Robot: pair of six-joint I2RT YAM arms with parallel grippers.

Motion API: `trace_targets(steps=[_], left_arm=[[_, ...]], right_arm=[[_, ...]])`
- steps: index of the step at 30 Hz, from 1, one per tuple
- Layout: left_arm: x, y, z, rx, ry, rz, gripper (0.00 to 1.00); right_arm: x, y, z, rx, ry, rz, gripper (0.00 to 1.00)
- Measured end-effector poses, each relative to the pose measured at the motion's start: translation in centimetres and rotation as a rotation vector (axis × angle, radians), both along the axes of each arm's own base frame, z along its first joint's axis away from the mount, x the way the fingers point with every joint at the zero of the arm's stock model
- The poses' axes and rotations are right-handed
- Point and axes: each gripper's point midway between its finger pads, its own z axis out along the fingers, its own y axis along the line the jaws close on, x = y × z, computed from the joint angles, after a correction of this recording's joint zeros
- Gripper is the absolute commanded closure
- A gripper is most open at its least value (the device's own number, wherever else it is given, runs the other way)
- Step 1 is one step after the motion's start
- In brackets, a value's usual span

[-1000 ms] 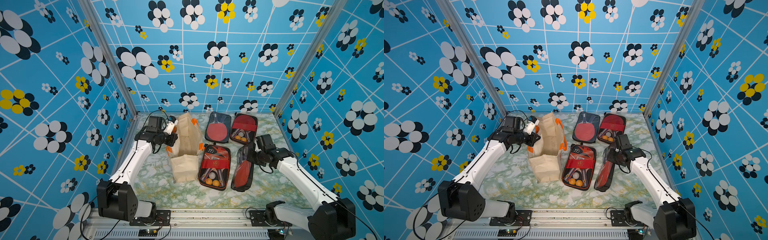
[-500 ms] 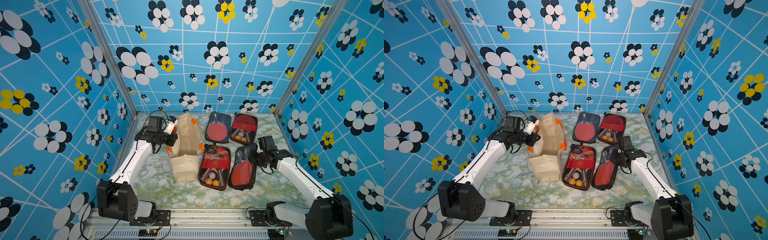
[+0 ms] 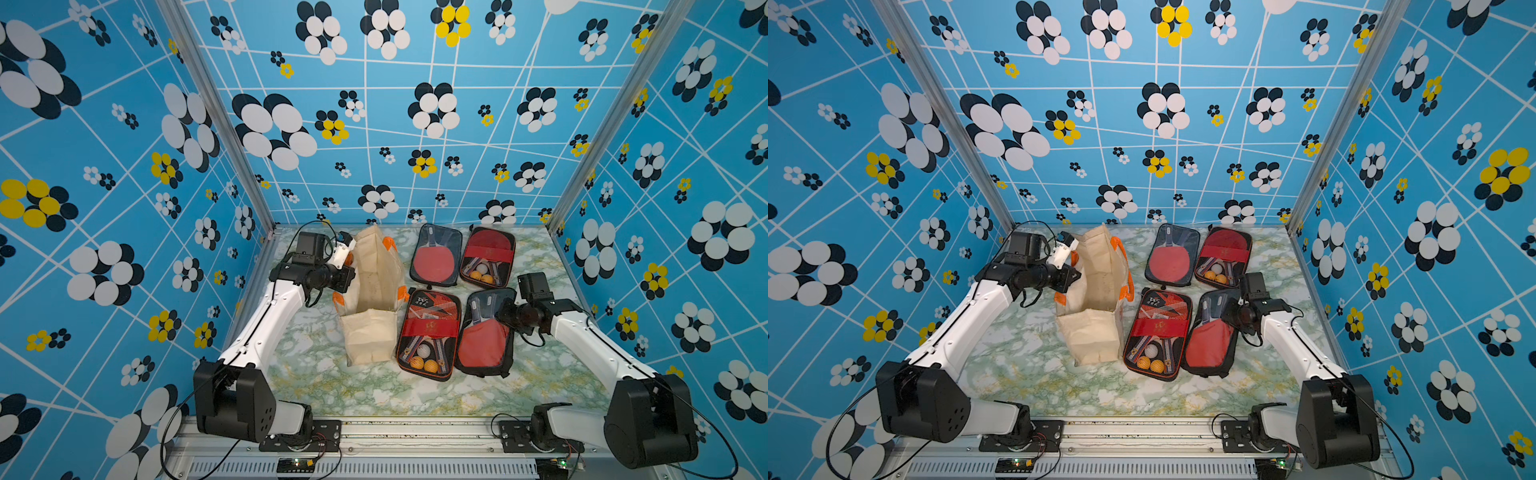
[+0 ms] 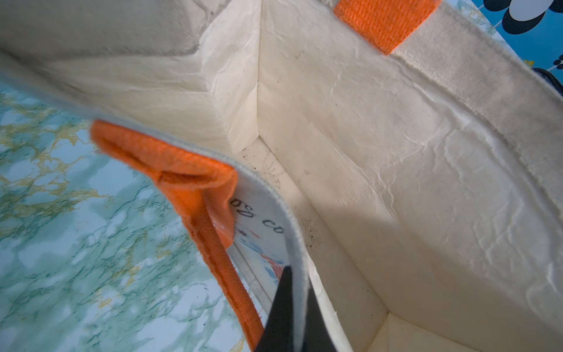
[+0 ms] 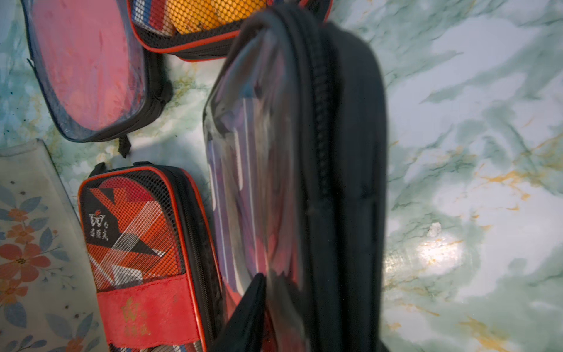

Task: Remove the ping pong set from the canvas bag
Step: Place the ping pong set at the center of the board.

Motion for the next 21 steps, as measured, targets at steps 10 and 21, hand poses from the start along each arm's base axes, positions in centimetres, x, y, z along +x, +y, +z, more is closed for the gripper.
trace_targets(steps=[10,21], left_arm=[[0.0,0.1,0.0,0.006,-0.003,-0.002,1.00],[0.0,0.1,0.0,0.008,-0.004,0.000,1.00]], right_arm=[[-0.3,-1.4,-1.7,-0.003,0.054,-0.050,0.44],[-0.6,-2.7,-3.7,-0.002,0.127,-0.094,0.34]])
